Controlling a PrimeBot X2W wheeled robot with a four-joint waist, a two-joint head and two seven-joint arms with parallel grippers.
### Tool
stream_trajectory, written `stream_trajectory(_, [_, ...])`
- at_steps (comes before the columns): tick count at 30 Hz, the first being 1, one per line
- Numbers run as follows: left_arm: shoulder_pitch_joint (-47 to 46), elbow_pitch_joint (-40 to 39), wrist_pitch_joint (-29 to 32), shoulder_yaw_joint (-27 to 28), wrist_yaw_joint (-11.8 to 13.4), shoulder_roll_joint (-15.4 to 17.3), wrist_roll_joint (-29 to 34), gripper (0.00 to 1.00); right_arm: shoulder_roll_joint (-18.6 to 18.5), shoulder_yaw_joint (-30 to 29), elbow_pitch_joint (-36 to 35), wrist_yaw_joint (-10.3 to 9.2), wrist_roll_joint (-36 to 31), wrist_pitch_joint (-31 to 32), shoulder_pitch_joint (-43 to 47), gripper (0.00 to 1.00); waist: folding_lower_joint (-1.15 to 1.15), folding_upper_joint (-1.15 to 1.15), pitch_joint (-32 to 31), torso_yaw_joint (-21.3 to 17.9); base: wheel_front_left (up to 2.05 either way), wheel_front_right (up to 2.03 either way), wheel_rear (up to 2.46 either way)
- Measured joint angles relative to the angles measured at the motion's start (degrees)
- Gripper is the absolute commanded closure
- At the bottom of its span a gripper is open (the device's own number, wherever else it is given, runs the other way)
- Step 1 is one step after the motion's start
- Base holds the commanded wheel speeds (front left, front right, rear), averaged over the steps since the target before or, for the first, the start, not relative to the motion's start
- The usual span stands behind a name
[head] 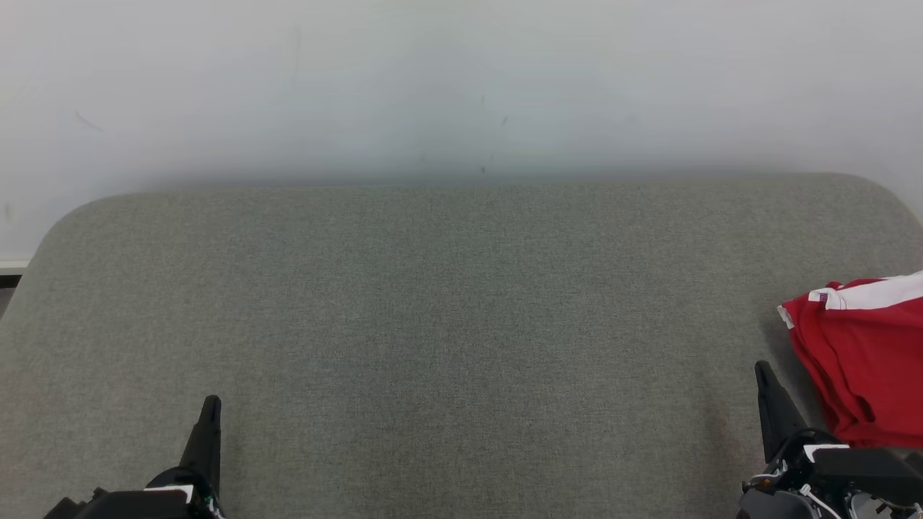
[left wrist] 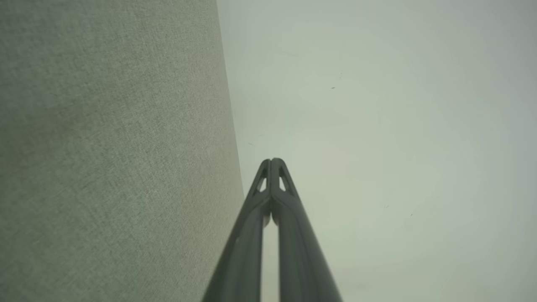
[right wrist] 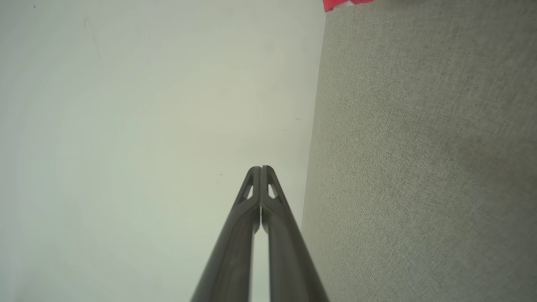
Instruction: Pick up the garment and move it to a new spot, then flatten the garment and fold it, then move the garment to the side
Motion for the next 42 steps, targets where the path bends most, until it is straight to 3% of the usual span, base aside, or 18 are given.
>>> stream_trajectory(42, [0.0,0.0,0.0,0.0,0.0,0.0,0.0,1.00,0.0,0.0,0.0,0.00,0.0,0.0,0.0,1.00,0.00,0.00,0.0,0.0,0.00,0.00,0.00])
